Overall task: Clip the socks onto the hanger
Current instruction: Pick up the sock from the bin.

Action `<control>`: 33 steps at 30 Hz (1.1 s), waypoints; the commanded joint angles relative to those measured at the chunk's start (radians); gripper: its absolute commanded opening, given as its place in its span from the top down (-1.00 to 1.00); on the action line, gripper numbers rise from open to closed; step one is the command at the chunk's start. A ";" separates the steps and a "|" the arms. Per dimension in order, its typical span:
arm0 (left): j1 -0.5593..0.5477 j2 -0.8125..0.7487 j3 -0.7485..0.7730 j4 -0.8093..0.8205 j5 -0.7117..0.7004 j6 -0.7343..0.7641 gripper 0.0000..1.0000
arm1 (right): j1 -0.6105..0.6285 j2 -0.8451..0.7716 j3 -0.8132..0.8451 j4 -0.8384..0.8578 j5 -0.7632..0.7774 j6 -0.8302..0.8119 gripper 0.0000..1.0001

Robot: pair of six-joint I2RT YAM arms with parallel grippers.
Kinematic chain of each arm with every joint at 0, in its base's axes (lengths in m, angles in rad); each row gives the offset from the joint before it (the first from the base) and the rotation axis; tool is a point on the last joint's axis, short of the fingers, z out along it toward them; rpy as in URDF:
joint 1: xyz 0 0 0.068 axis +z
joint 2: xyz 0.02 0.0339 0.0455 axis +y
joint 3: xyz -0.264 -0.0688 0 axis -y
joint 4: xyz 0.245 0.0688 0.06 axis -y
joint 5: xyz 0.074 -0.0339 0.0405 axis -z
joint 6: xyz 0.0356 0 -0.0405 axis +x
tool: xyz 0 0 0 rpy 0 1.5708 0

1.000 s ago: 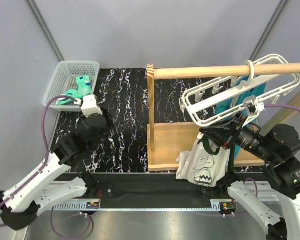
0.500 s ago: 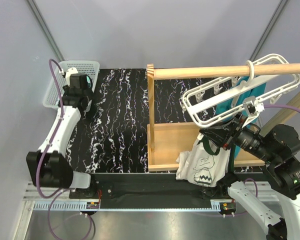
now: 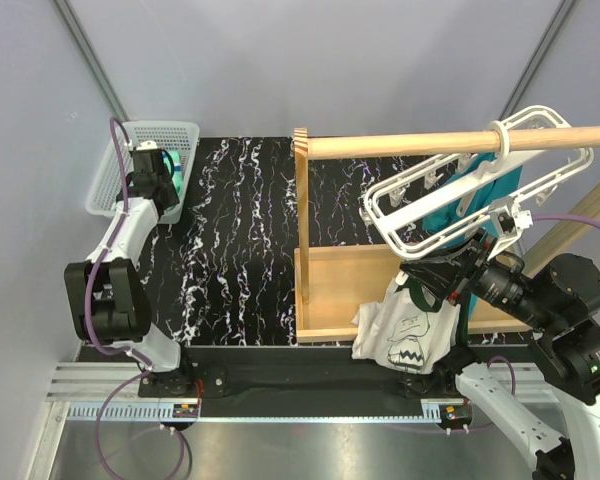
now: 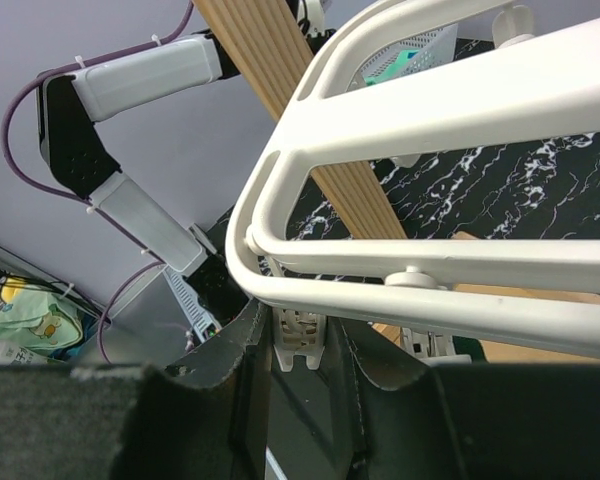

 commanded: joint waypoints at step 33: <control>0.048 -0.250 0.153 -0.135 0.149 -0.167 1.00 | 0.002 0.021 0.012 0.004 -0.025 0.009 1.00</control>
